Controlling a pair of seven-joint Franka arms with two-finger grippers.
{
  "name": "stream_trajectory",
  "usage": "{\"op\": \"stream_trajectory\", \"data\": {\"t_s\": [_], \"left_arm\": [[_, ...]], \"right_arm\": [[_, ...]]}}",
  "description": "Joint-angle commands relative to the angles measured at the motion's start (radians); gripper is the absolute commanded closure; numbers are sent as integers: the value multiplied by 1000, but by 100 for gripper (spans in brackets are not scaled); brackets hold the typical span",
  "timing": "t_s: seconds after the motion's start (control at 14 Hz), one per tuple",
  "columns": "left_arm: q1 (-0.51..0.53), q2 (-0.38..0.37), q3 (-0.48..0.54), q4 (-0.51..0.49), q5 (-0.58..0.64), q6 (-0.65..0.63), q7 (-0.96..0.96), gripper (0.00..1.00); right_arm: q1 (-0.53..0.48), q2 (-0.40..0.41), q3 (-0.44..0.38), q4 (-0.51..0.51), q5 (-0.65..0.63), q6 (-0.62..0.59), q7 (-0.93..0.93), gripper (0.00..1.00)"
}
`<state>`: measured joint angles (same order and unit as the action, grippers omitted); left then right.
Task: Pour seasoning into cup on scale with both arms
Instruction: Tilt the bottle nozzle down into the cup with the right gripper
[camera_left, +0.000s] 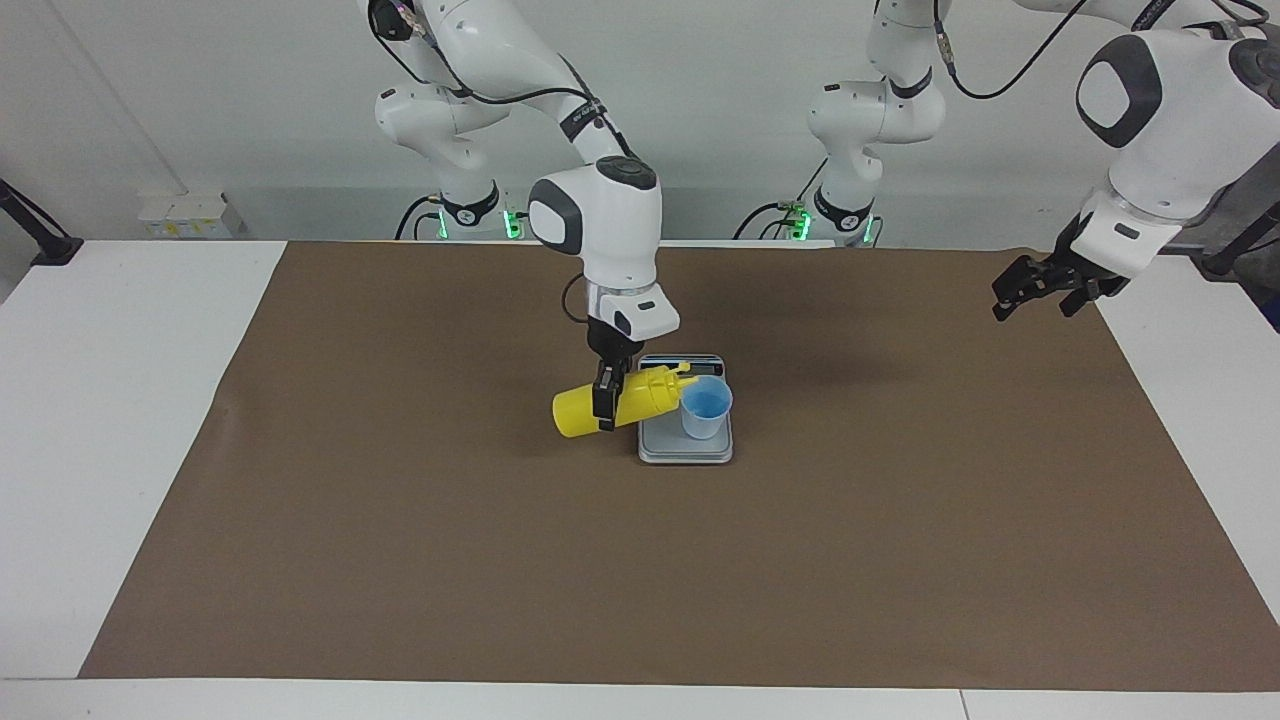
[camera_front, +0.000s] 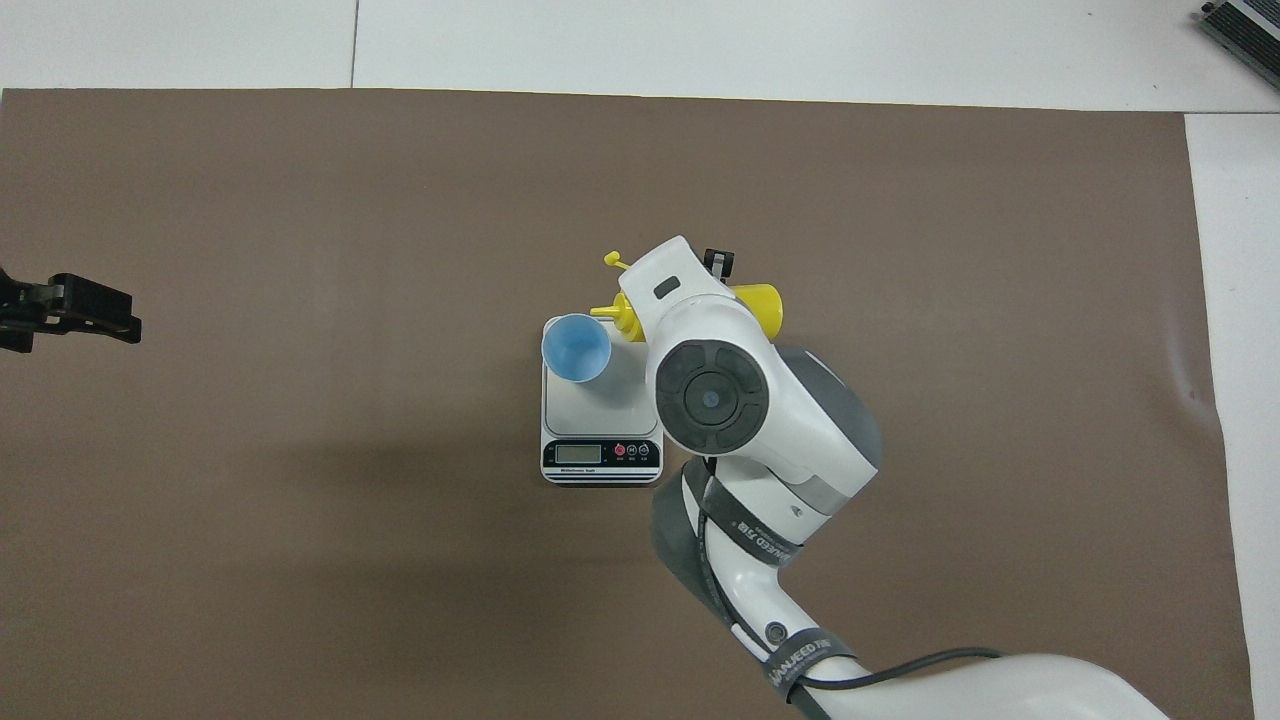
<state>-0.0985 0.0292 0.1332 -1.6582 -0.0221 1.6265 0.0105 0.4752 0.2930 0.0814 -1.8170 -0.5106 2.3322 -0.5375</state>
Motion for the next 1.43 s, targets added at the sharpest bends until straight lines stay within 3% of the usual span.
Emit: {"op": "stream_trajectory", "data": {"t_s": [0.0,0.36,0.5,0.64,1.22,1.36], "left_arm": [[-1,-25,3,-28,1,18,2,0],[-1,-25,3,-28,1,18,2,0],[-1,-25,3,-28,2,18,2,0],[-1,-25,3,-28,2,18,2,0],[-1,-25,3,-28,2,18,2,0],[-1,-25,3,-28,2,18,2,0]], "right_arm": [[29,9,4,18,-190,-54,48,57],[65,17,4,4,-418,-94,86,57],[101,23,3,-4,-492,-134,163,57],[122,22,4,-21,-648,-161,259,57],[164,14,4,-88,-888,-232,441,60],[164,12,4,-97,-896,-229,453,60]]}}
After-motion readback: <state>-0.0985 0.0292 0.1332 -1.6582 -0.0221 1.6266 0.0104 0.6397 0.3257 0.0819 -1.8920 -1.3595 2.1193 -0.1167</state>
